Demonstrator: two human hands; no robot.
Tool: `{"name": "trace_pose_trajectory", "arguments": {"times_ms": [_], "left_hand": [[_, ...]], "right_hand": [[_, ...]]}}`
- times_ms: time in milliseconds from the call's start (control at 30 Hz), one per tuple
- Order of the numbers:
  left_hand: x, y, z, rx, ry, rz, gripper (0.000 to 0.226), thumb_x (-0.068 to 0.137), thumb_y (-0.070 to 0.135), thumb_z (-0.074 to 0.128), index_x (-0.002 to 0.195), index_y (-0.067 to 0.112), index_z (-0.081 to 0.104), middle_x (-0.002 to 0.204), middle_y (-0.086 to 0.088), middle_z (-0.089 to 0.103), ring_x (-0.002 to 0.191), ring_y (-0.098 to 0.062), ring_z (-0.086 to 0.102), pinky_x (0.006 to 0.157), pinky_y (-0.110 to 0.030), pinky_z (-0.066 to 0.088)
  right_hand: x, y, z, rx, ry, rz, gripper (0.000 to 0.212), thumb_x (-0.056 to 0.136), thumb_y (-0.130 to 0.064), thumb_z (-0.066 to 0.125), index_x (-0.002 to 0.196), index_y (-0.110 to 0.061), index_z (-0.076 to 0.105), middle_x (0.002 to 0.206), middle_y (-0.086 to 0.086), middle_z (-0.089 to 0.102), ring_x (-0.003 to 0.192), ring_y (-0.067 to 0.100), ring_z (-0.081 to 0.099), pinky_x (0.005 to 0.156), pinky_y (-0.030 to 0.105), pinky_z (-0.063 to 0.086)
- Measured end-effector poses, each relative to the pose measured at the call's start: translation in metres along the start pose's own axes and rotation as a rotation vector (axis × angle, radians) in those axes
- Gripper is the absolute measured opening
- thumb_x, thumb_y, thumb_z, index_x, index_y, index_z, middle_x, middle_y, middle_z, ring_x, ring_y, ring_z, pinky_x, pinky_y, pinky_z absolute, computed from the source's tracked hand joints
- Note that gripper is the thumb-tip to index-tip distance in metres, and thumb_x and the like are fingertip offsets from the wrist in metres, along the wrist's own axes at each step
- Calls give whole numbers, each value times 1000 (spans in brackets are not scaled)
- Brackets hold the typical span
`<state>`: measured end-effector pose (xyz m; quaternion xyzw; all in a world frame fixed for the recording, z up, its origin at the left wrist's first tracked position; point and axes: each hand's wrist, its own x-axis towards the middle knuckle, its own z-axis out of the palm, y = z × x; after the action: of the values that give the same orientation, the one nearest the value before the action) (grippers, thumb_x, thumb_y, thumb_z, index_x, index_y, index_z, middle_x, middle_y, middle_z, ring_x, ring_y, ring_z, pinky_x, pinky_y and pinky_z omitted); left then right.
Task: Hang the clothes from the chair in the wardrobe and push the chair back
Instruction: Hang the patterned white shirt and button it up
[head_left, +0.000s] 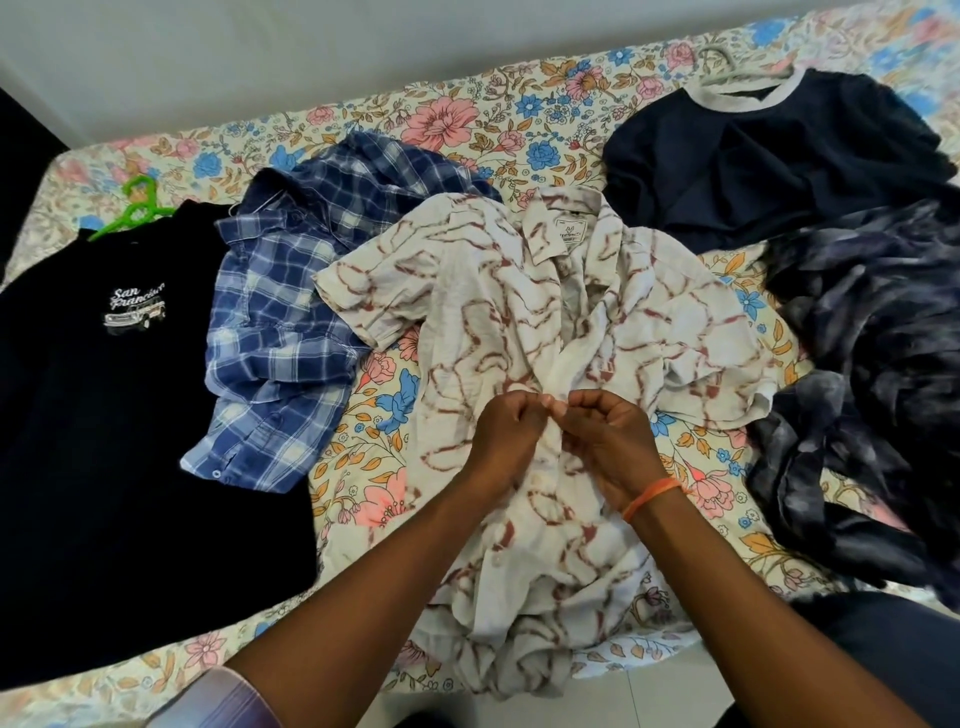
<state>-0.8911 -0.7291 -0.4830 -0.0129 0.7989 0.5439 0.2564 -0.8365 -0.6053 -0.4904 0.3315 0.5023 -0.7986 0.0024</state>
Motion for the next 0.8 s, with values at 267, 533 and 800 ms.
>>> {"name": "trace_pose_trajectory", "arguments": {"times_ms": [267, 533, 800], "left_hand": [[4, -19, -19, 571, 12, 195, 31, 94, 36, 61, 67, 21, 53, 68, 7, 59, 72, -15, 56, 77, -37, 40], [32, 10, -9, 886, -74, 666, 25, 64, 26, 57, 87, 16, 55, 92, 2, 51, 92, -22, 50, 74, -33, 28], [74, 20, -2, 1017, 88, 518, 24, 98, 33, 47, 99, 12, 59, 87, -11, 65, 82, -31, 61, 63, -33, 33]], "right_hand": [[13, -14, -4, -484, 140, -124, 15, 77, 2, 77, 89, -4, 70, 81, 13, 73, 73, 29, 70, 67, 36, 61], [42, -18, 7, -1115, -54, -716, 36, 81, -11, 42, 95, -2, 73, 93, 16, 71, 88, 33, 65, 81, 42, 52], [59, -12, -5, -980, 186, -550, 9, 87, -10, 66, 90, -2, 69, 83, 12, 71, 81, 28, 64, 77, 35, 50]]}}
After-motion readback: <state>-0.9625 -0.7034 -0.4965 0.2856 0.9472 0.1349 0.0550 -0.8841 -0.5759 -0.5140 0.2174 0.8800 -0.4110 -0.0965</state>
